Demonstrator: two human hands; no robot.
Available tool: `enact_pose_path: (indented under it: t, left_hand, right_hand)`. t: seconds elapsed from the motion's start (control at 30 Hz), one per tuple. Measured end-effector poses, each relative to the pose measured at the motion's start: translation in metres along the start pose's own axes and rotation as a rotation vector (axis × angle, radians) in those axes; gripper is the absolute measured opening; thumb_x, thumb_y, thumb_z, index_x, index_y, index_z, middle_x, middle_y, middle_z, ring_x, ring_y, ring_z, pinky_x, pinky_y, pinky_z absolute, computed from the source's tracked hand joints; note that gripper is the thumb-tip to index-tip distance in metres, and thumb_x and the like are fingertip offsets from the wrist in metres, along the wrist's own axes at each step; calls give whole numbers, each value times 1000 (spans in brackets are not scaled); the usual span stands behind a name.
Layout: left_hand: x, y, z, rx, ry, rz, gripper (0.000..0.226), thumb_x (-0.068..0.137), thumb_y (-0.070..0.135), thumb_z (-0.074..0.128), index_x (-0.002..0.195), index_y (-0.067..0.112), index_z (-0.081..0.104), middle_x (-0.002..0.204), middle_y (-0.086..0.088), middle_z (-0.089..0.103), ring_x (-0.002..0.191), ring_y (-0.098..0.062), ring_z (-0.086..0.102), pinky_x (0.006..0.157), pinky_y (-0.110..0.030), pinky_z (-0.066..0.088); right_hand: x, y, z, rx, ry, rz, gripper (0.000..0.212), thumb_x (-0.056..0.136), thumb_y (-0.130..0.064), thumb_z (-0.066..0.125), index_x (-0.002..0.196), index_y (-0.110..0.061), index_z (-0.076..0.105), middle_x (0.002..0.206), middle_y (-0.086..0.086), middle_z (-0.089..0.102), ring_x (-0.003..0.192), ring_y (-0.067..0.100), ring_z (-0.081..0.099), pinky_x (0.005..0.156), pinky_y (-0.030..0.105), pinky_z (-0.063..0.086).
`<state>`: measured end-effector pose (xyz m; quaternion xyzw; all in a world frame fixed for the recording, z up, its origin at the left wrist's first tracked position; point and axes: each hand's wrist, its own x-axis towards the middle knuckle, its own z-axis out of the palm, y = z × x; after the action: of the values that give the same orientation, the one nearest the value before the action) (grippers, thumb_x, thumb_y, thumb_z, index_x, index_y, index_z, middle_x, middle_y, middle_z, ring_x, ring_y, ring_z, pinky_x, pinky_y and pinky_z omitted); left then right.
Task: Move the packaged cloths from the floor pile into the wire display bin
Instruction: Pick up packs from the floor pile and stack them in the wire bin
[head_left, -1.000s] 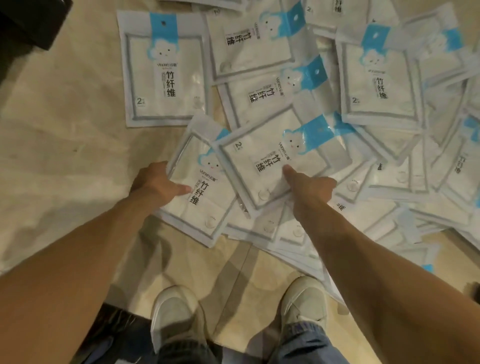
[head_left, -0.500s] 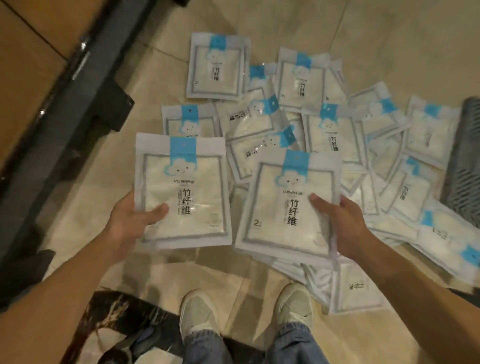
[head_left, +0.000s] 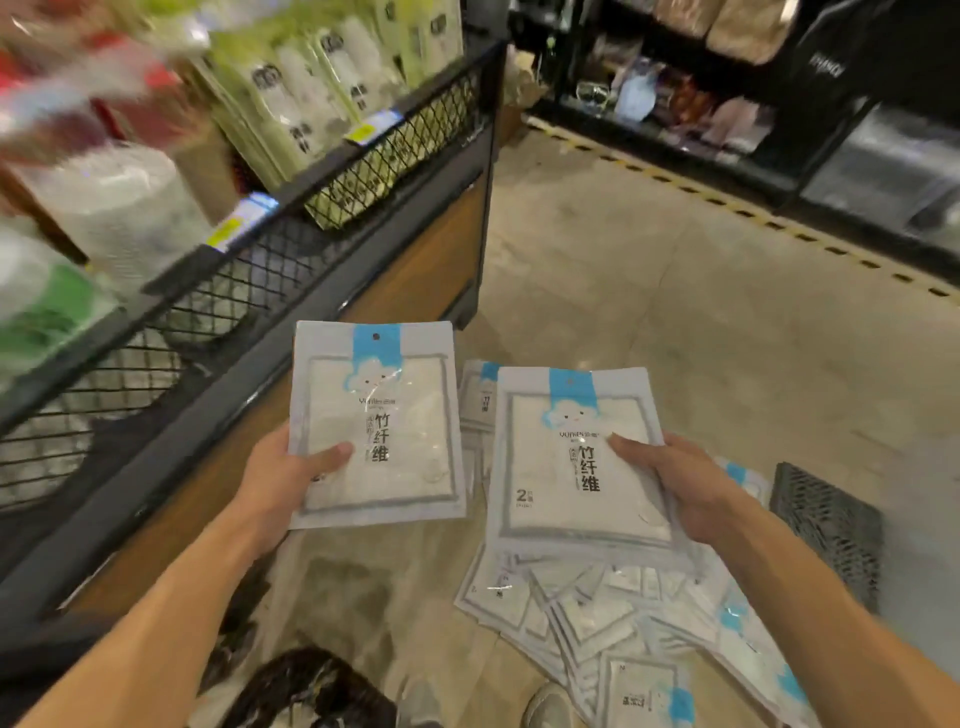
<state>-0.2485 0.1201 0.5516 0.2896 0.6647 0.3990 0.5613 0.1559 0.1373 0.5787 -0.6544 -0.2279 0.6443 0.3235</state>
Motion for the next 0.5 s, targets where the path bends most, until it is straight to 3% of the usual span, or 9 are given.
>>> enact_pose_path:
  t: [0.1, 0.27, 0.4, 0.5]
  left_hand:
    - [-68, 58, -27, -23, 39, 37, 49, 70, 11, 85, 117, 14, 69, 110, -5, 78, 103, -30, 74, 100, -56, 54]
    - [-173, 123, -74, -46, 97, 132, 41, 80, 7, 81, 119, 13, 69, 112, -6, 77, 104, -30, 74, 99, -54, 54]
    - [-249, 145, -105, -68, 174, 215, 43, 81, 1, 78, 121, 11, 66, 111, -8, 77, 104, -31, 74, 90, -46, 58]
    - [-303, 145, -123, -136, 297, 241, 43, 80, 2, 80, 119, 12, 65, 109, -7, 78, 102, -30, 74, 87, -43, 59]
  right_hand:
    - [-71, -60, 26, 1, -52, -48, 19, 91, -5, 72, 108, 1, 72, 90, 16, 79, 71, 24, 78, 54, 31, 61]
    - [-157, -120, 67, -32, -174, -119, 53, 79, -13, 80, 127, 4, 66, 109, 22, 76, 85, 31, 78, 62, 37, 63]
    - [-204, -146, 103, -42, -340, -177, 35, 94, -6, 69, 127, 3, 64, 106, 23, 76, 77, 31, 78, 56, 37, 62]
    - [-222, -155, 129, -107, -463, -208, 36, 94, -6, 67, 129, 4, 64, 106, 23, 76, 79, 32, 78, 57, 38, 63]
